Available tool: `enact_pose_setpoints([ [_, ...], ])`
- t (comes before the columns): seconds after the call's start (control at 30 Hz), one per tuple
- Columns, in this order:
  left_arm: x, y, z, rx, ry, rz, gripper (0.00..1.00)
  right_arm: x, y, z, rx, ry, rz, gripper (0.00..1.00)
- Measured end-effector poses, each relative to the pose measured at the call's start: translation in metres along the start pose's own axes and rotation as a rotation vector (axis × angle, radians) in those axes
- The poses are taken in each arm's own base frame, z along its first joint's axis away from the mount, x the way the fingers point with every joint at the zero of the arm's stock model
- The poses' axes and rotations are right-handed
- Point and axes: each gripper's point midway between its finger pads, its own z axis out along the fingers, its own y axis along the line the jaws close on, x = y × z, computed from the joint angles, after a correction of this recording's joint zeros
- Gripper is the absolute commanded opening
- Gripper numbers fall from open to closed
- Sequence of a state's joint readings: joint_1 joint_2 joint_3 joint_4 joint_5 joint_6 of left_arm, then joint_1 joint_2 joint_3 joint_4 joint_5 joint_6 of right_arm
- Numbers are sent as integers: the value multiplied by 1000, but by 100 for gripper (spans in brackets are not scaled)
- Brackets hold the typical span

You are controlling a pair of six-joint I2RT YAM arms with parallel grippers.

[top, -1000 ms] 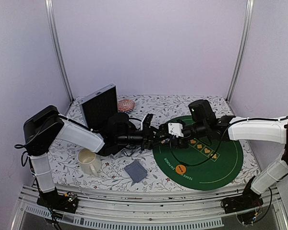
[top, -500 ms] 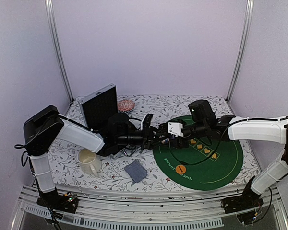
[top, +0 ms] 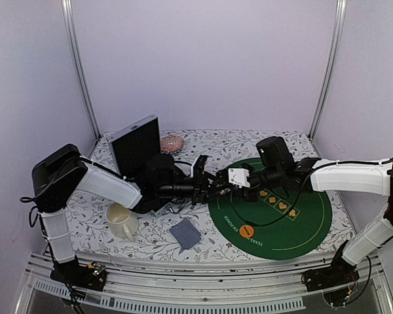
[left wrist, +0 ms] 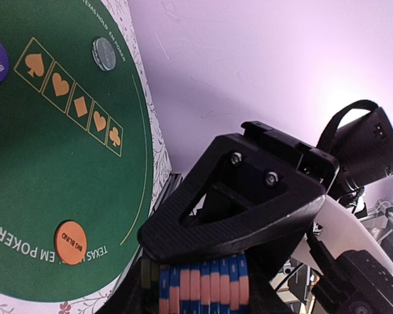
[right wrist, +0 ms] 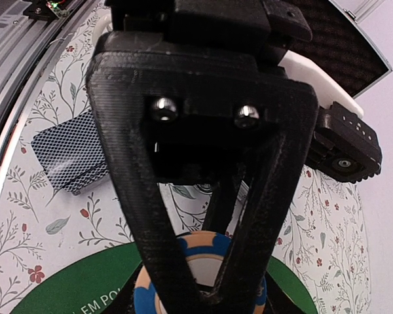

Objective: Distribute texas hold em gaming equipment
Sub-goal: Pass from the left arm to the right

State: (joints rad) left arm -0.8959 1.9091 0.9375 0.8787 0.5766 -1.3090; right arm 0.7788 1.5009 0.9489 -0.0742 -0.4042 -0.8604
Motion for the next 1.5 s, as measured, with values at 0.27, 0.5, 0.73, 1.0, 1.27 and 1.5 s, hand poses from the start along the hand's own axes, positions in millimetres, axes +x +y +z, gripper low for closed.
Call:
enact_pose_setpoints([
  [0.27,-1,0,0,2,-4,-5,4,0,0,2,-10,0,8,20],
  [0.5,-18,29,5,-28,1,-23,5,22,-5,14,-13,26,42,16],
  [0.73,-49,70,27,-135,9,6,7,68,-25,33,16,88,82,13],
  [1.0,-83,117,46,-202,13,-14,7,117,-49,55,32,157,147,12],
  [1.27,-121,146,48,-264,-33,-35,13,143,-82,83,39,193,176,12],
  [1.5,-127,167,48,-290,-78,-117,15,159,-81,95,-20,220,214,10],
])
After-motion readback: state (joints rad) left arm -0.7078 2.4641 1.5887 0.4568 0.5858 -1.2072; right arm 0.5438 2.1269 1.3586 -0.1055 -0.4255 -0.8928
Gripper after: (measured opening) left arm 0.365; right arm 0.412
